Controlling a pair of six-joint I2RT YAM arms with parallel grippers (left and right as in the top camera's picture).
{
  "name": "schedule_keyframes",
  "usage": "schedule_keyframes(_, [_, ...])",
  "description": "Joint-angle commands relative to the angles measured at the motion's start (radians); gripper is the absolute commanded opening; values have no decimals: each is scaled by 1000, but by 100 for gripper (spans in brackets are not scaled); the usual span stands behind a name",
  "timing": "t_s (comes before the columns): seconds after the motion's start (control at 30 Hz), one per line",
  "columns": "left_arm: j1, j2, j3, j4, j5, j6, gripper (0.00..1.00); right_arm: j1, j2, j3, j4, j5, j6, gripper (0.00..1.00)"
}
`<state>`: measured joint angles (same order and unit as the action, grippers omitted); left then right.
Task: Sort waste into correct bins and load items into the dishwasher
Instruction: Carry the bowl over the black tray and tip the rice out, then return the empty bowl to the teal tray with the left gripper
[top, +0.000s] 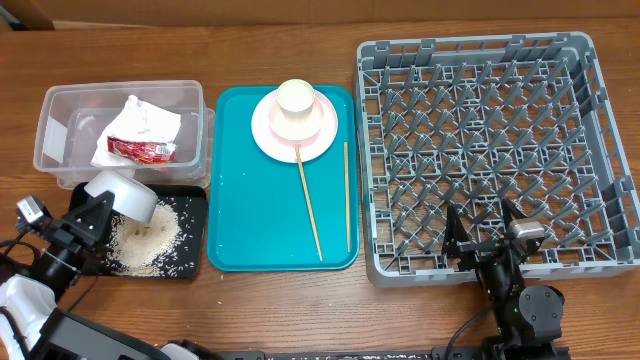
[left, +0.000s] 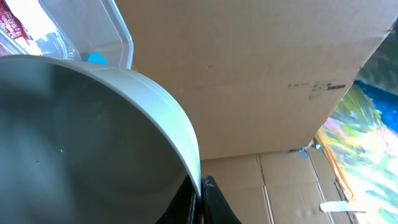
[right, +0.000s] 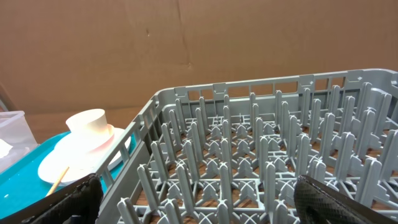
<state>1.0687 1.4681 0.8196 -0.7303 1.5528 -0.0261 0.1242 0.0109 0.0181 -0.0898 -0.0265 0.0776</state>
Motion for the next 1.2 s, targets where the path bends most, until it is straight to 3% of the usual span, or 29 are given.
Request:
schedule_keyframes(0.0, [3,-23,-1,-2,26,-34,4,-2,-8,-10,8,-1,-3,100])
schedule_keyframes(0.17, [-24,-29,13,-3,-57,-93,4,-2,-8,-10,8,-1,-3,100])
schedule_keyframes(0.33, [-138,-71,33,-2,-169,-175,4,-2,-8,-10,8,-1,-3,100])
schedule_keyframes(0.53, [-402,-160,156,-6,-406,-286,4,-2,-8,-10,8,-1,-3,100])
schedule_keyframes(0.77, [-727,-235,198,-11,-800,-380,4,-2,-8,-10,8,-1,-3,100])
schedule_keyframes(1.17, [-1156,-230,198,-124,-1324,-392,4,-2,-8,-10,8,-1,-3,100])
